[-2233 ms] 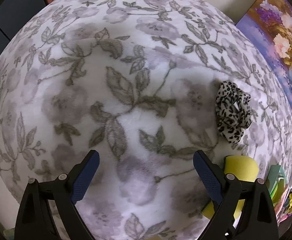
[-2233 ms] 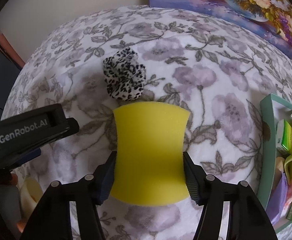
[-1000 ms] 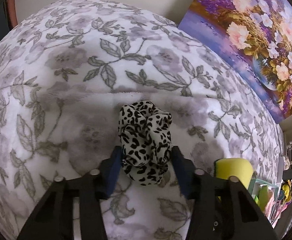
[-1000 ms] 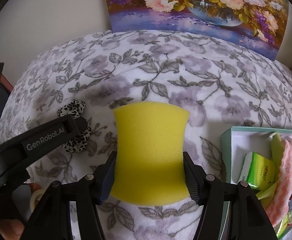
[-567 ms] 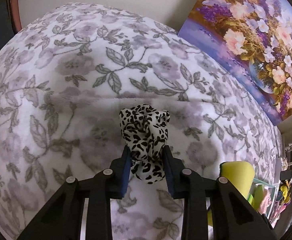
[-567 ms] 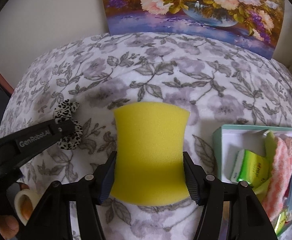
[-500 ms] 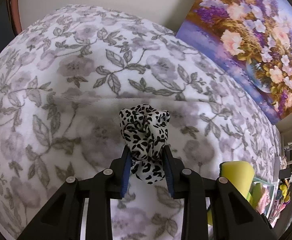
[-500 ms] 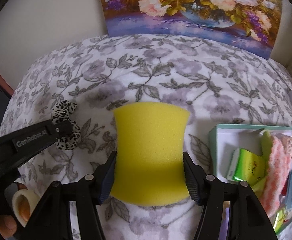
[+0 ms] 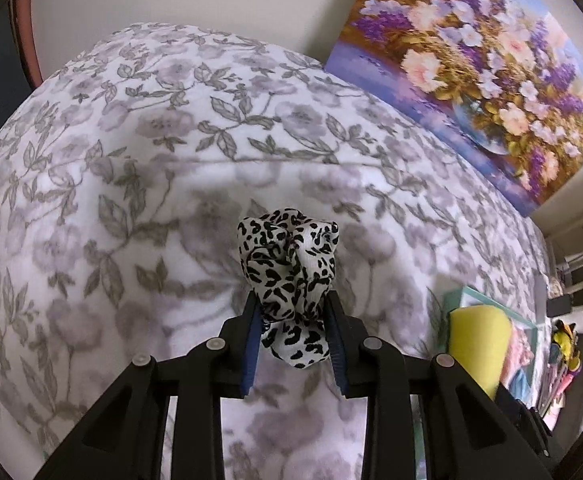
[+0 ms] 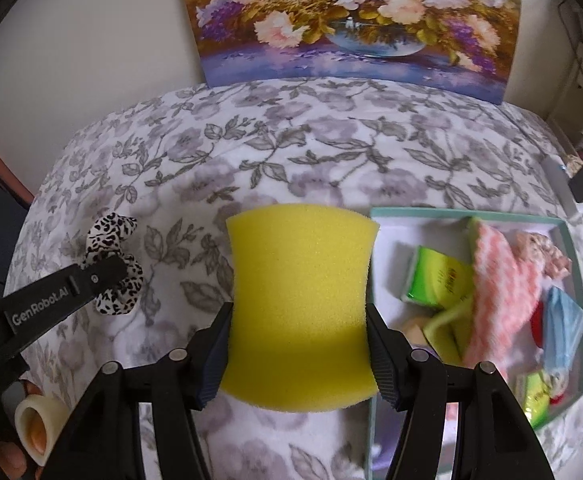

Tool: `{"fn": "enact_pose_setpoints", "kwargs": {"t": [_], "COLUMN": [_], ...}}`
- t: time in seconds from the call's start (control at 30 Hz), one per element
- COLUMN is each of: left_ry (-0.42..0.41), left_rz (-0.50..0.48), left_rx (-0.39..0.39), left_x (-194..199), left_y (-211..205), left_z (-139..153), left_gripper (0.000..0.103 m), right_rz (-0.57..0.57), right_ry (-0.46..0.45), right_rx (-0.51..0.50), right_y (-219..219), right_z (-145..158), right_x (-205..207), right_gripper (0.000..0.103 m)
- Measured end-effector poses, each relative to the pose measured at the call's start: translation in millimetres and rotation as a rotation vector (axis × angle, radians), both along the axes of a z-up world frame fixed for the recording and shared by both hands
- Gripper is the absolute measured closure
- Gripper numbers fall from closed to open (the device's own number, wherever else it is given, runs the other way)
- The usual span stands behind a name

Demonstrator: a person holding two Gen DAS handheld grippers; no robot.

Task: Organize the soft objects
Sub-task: 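Carry the scrunchie and sponge over the white tray with both tools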

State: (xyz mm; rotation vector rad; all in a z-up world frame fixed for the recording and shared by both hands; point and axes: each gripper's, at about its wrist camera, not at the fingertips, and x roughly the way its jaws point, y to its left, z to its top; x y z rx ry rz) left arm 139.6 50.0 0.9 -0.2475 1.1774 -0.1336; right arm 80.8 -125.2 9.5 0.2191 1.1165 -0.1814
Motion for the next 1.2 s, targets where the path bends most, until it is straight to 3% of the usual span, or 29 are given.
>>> {"fn": "enact_pose_setpoints", "kwargs": {"t": [0.53,1.03,1.2], "left_ry": [-0.054,-0.015,-0.012], "left_rz": [-0.122,-0.370,-0.402], "left_rx": [0.024,0.001,-0.009], "left_x": [-70.5,-109.5,-113.0], "left_y": [-68.5,-186.2,-204.8], "left_z": [32.6,14.9,10.4], "left_gripper": [0.071,0.071,0.071], "right_rz": [-0.066,-0.243,-0.275], "right_ry": [0.031,0.067,0.083], "right_rx": [-0.054,-0.021,-0.017], "right_y": [-46.2,-152.6,-172.0], "right_z": [8.3,-6.5,-12.5], "right_x": [-69.6,-108.9,-116.7], "right_gripper": [0.038,0.038,0.038]}}
